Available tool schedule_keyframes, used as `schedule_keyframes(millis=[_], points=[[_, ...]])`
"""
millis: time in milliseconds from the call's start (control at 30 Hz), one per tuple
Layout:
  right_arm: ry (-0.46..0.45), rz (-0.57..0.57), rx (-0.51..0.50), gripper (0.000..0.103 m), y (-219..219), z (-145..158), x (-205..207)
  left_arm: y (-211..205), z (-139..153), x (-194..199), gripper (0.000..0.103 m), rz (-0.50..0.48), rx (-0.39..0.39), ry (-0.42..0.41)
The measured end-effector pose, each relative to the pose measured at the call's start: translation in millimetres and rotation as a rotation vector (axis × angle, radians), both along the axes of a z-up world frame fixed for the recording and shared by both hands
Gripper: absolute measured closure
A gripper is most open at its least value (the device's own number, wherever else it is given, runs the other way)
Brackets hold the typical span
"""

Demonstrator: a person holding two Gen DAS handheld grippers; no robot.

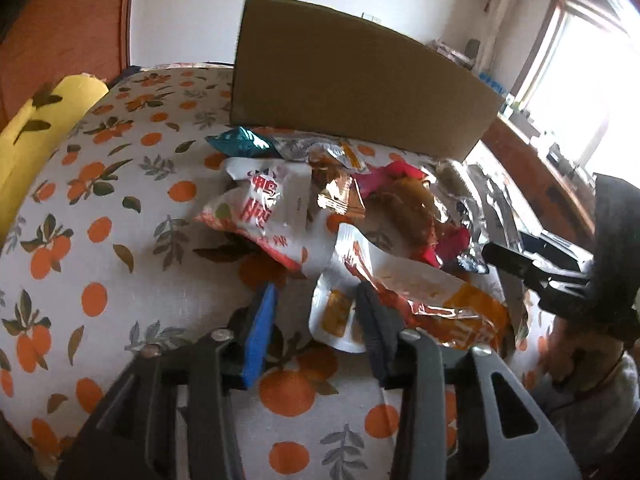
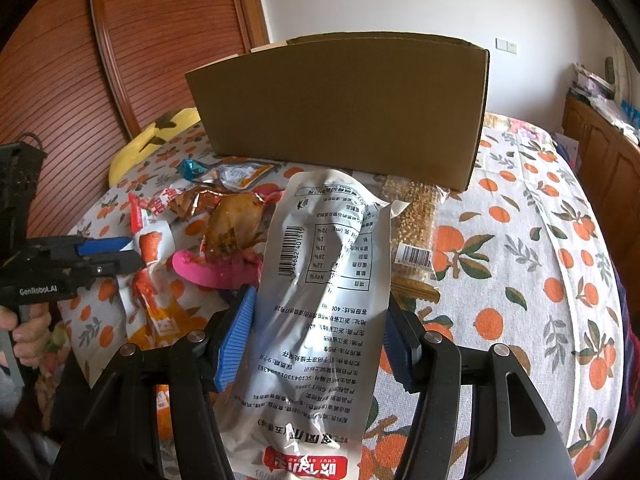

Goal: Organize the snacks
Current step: 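Lift both held packets and carry them toward the cardboard box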

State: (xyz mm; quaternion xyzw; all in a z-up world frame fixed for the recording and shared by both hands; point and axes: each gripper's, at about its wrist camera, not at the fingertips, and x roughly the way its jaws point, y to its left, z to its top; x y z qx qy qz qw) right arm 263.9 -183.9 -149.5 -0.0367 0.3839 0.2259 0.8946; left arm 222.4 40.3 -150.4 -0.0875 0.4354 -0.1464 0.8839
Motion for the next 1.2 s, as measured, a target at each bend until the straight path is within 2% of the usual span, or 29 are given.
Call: schedule_keyframes(millis=[100, 200, 300, 400, 600, 900, 1200], points=[[0.002, 0.001, 0.004, 0.042, -0.7, 0.1, 0.9, 0.0, 0.0, -4.5, 0.098, -0.026, -0.024, 0.008], [0.003, 0.0, 0.006, 0.042, -1.2, -0.2, 0.9, -4.9, 4.0, -10.1, 0.103, -0.032, -0.004, -0.007], [0.001, -0.001, 0.004, 0.042, -1.0, -0.8, 0.4, -6.2, 13.5, -15.0, 0.103, -0.029, 0.0, -0.038], [-0.006, -0.005, 0.003, 0.042, -1.2, -0.5, -1.4, -11.9, 27.2, -21.8, 0.103, -0.035, 0.037, -0.088], [-0.017, -0.015, 0.006, 0.048, -3.5, 6.5, -6.4, -15.4, 66.6, -30.5, 0.103, -0.03, 0.056, -0.214], [-0.112, -0.027, 0.04, 0.049, -7.6, 44.3, -19.0, -23.9, 108.0, -29.0, 0.103, -0.064, 0.089, -0.348], [-0.172, -0.025, 0.05, 0.049, -8.5, 77.1, -16.7, -33.8, 133.7, -22.3, 0.103, -0.094, 0.114, -0.414]])
